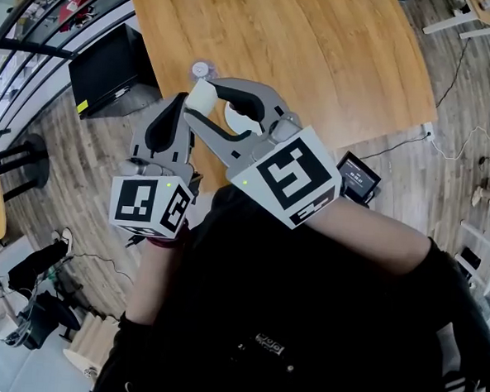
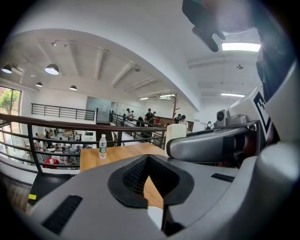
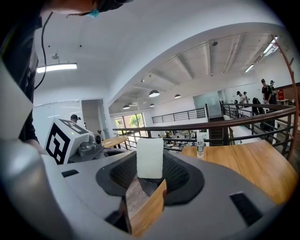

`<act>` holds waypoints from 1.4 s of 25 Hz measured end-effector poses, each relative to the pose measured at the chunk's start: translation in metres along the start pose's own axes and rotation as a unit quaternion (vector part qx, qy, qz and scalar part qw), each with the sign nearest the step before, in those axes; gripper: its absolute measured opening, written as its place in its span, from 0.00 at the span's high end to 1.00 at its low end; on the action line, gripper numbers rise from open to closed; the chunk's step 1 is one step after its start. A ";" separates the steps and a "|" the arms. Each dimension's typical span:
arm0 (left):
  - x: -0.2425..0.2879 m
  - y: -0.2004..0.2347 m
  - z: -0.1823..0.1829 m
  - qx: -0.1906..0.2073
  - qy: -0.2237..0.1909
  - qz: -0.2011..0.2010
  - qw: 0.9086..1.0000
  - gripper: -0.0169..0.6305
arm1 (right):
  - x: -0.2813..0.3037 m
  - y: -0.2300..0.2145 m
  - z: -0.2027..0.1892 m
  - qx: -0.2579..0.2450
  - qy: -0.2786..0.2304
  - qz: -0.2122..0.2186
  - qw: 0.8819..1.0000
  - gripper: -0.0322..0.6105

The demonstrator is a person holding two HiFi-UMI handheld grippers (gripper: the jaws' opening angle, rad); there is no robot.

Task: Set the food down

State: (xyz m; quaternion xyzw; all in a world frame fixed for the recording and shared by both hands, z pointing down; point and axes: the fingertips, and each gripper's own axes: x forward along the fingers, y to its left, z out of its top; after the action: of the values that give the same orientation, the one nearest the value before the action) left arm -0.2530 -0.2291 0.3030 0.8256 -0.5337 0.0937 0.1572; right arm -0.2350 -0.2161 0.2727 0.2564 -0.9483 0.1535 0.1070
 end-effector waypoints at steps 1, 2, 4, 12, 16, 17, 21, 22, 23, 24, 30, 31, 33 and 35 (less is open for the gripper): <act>0.000 -0.001 -0.002 -0.001 0.001 -0.002 1.000 0.97 | -0.001 0.000 -0.002 0.000 0.000 -0.002 1.000 0.68; 0.000 -0.002 -0.004 -0.002 0.002 -0.004 1.000 0.97 | -0.002 0.000 -0.003 0.000 0.001 -0.003 1.000 0.68; 0.000 -0.004 -0.007 -0.004 0.004 -0.007 1.000 0.97 | -0.003 0.000 -0.008 0.004 0.004 -0.005 1.000 0.68; 0.000 -0.008 -0.011 -0.018 0.007 -0.007 1.000 0.97 | -0.007 -0.006 -0.017 0.013 0.014 -0.005 1.000 0.68; -0.004 -0.004 -0.018 -0.014 0.014 0.001 1.000 0.97 | -0.004 -0.003 -0.023 0.018 0.016 -0.002 1.000 0.68; -0.005 -0.004 -0.022 -0.013 0.017 0.003 1.000 0.97 | -0.003 -0.002 -0.024 0.017 0.017 -0.001 1.000 0.68; -0.010 -0.001 -0.034 -0.022 0.025 0.010 0.999 0.97 | -0.001 -0.001 -0.031 0.019 0.022 -0.001 1.000 0.68; -0.011 -0.001 -0.036 -0.024 0.026 0.011 0.999 0.97 | -0.001 -0.001 -0.033 0.020 0.023 -0.002 1.000 0.68; -0.011 -0.001 -0.037 -0.024 0.027 0.012 0.999 0.97 | -0.001 -0.001 -0.035 0.021 0.025 -0.003 0.999 0.68; -0.012 -0.001 -0.038 -0.024 0.028 0.012 0.999 0.97 | -0.001 -0.001 -0.037 0.021 0.027 -0.004 0.999 0.68; -0.015 -0.001 -0.043 -0.023 0.031 0.016 0.999 0.97 | -0.001 -0.003 -0.051 0.024 0.040 -0.011 0.999 0.68; -0.016 -0.001 -0.045 -0.023 0.032 0.016 0.999 0.97 | -0.001 -0.004 -0.054 0.025 0.043 -0.013 0.999 0.68; -0.016 -0.003 -0.049 -0.025 0.035 0.016 0.999 0.97 | -0.001 -0.006 -0.061 0.028 0.048 -0.014 0.998 0.68; -0.015 -0.005 -0.053 -0.028 0.038 0.015 0.999 0.97 | 0.000 -0.009 -0.068 0.031 0.053 -0.016 0.998 0.69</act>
State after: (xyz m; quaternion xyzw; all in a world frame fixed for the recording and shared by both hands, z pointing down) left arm -0.2538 -0.1949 0.3464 0.8085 -0.5423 0.1125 0.1990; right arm -0.2217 -0.1997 0.3376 0.2662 -0.9318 0.1946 0.1516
